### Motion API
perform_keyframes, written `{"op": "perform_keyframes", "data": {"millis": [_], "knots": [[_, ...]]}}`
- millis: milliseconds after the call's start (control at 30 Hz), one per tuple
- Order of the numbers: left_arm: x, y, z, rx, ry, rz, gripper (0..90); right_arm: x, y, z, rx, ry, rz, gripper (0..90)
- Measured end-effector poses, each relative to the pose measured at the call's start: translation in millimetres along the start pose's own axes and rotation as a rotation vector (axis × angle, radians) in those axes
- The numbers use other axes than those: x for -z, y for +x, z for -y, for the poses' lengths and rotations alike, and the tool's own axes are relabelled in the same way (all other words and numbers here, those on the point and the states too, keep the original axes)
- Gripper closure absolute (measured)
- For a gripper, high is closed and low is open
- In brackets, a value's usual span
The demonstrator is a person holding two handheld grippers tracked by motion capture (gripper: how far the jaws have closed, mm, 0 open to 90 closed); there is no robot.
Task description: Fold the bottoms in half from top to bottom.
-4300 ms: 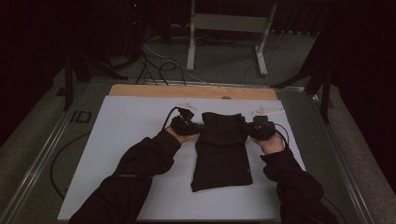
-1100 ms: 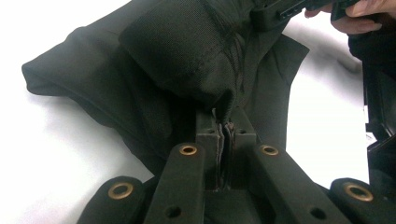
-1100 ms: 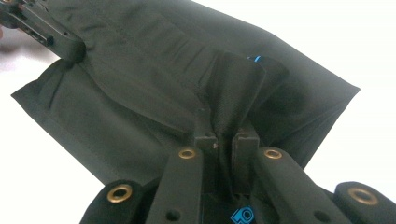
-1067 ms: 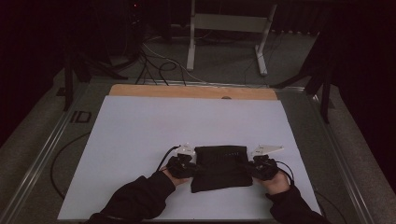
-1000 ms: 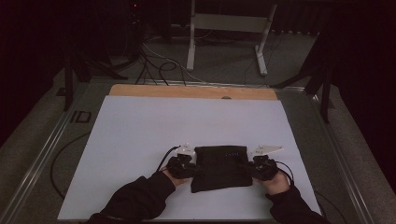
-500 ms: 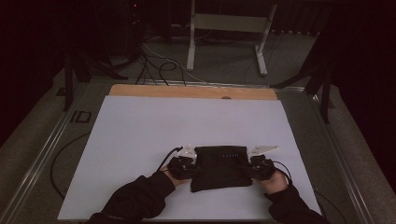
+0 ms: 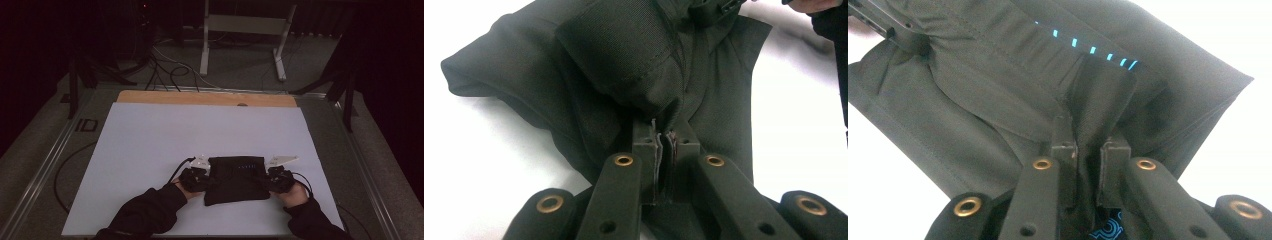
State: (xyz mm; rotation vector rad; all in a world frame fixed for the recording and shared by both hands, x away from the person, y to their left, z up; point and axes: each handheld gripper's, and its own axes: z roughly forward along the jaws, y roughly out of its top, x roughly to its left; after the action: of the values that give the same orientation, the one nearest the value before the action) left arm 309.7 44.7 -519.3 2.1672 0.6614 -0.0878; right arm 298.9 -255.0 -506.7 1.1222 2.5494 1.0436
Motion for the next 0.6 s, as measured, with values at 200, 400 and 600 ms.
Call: {"op": "perform_keyframes", "data": {"millis": [200,400,600], "knots": [[0.9,-2.3,-0.5,0.001,-0.003,0.007,80.3,0.7,0.6,-0.6,0.006,-0.002,-0.011,71.2],[9.5,-10.1,-7.4,-0.018,-0.017,0.021,58.0,14.6,-0.4,-7.7,0.036,-0.036,-0.004,60.5],[32.1,-7.4,-19.7,0.003,-0.073,0.021,54.5,31.0,-2.2,-14.6,0.024,-0.112,0.025,57.1]]}}
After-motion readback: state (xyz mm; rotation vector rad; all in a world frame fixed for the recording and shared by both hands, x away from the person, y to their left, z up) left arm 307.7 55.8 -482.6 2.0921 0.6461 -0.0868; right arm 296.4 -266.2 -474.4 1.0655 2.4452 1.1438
